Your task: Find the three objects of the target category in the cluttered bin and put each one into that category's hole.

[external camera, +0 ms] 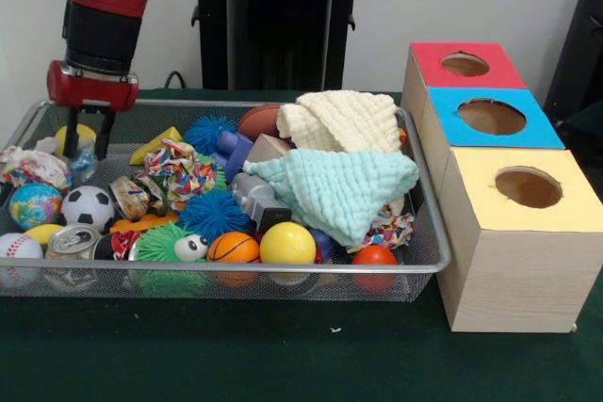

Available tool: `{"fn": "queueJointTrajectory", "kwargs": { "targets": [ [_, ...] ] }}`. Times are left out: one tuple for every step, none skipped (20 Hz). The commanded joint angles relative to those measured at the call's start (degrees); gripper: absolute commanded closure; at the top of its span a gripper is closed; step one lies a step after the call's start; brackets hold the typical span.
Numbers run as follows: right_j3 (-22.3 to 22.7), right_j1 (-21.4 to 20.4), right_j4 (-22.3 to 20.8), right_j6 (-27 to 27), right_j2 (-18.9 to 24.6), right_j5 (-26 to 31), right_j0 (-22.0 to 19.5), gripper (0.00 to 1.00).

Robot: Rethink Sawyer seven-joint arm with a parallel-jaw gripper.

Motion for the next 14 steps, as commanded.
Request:
{"fn": "queueJointTrajectory", "kwargs": {
  "targets": [
    [1.8, -1.2, 1.5, 0.8, 3.6, 4.7, -1.0, 1.00],
    [2.1, -1.5, 1.7, 0.4, 4.1, 5.1, -1.3, 1.00],
    [2.6, -1.9, 2.1, 0.2, 4.6, 5.5, -1.8, 1.00],
    [3.3, -2.6, 2.7, -0.2, 5.3, 6.1, -2.5, 1.00],
    [4.4, -3.5, 3.7, -1.0, 6.4, 7.2, -3.6, 1.00],
    [5.7, -4.8, 5.0, -2.3, 7.9, 8.8, -4.8, 1.00],
    [7.1, -5.9, 6.4, -3.3, 9.3, 10.0, -6.0, 1.00],
    [8.2, -7.0, 7.5, -3.9, 10.3, 10.9, -7.0, 1.00],
    [9.1, -7.9, 8.6, -4.5, 11.4, 11.7, -7.8, 1.00],
    [9.9, -8.6, 9.7, -5.0, 12.4, 12.5, -8.6, 1.00],
    [10.6, -9.3, 10.8, -5.5, 13.5, 13.4, -9.4, 1.00],
    [11.4, -10.0, 11.8, -6.1, 14.6, 14.2, -10.1, 1.00],
    [12.2, -10.7, 12.9, -6.6, 15.7, 15.1, -10.9, 1.00],
    [12.9, -11.2, 14.0, -6.8, 16.8, 15.7, -11.7, 1.00]
  ]
}}
